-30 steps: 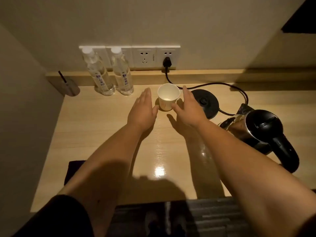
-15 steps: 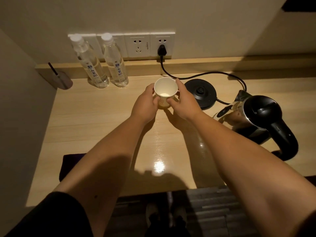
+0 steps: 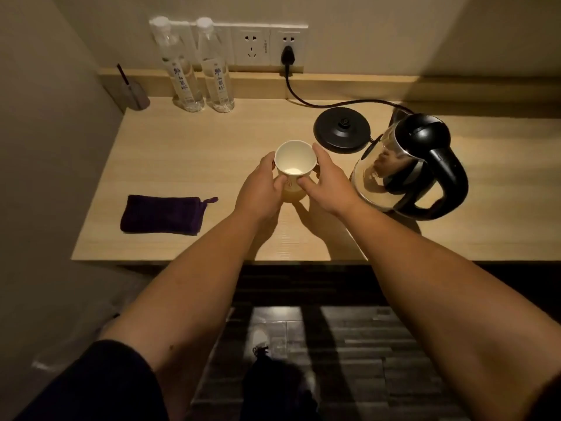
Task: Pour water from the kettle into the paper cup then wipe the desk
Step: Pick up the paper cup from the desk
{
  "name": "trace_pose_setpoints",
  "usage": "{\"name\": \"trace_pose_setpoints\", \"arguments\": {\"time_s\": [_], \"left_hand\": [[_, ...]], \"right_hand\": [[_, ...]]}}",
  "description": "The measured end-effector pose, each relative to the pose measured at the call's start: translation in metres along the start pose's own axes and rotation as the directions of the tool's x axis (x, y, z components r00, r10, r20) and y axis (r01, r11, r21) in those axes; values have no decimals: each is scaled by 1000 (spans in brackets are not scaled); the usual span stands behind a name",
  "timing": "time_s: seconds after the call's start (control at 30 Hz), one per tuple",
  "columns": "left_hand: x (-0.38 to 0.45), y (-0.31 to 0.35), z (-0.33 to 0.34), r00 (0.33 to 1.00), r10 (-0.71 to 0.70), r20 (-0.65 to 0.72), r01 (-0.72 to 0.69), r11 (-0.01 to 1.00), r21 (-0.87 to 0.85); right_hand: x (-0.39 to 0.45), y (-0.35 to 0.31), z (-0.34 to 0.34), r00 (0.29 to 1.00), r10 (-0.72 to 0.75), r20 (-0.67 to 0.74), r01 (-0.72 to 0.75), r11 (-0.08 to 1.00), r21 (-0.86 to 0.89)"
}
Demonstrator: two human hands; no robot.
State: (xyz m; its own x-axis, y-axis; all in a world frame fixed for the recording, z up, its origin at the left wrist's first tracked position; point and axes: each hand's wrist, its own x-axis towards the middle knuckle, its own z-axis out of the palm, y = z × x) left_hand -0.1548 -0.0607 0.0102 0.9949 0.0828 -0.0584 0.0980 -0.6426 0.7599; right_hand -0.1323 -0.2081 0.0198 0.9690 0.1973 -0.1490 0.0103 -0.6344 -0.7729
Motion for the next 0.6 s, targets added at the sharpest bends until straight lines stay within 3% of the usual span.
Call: {"name": "trace_pose_setpoints", "arguments": {"time_s": [0.6], "left_hand": [[-44, -11, 29, 998, -34, 49, 38, 996, -84]], "right_hand": [[-41, 27, 12, 998, 68, 2, -68, 998, 3]]}}
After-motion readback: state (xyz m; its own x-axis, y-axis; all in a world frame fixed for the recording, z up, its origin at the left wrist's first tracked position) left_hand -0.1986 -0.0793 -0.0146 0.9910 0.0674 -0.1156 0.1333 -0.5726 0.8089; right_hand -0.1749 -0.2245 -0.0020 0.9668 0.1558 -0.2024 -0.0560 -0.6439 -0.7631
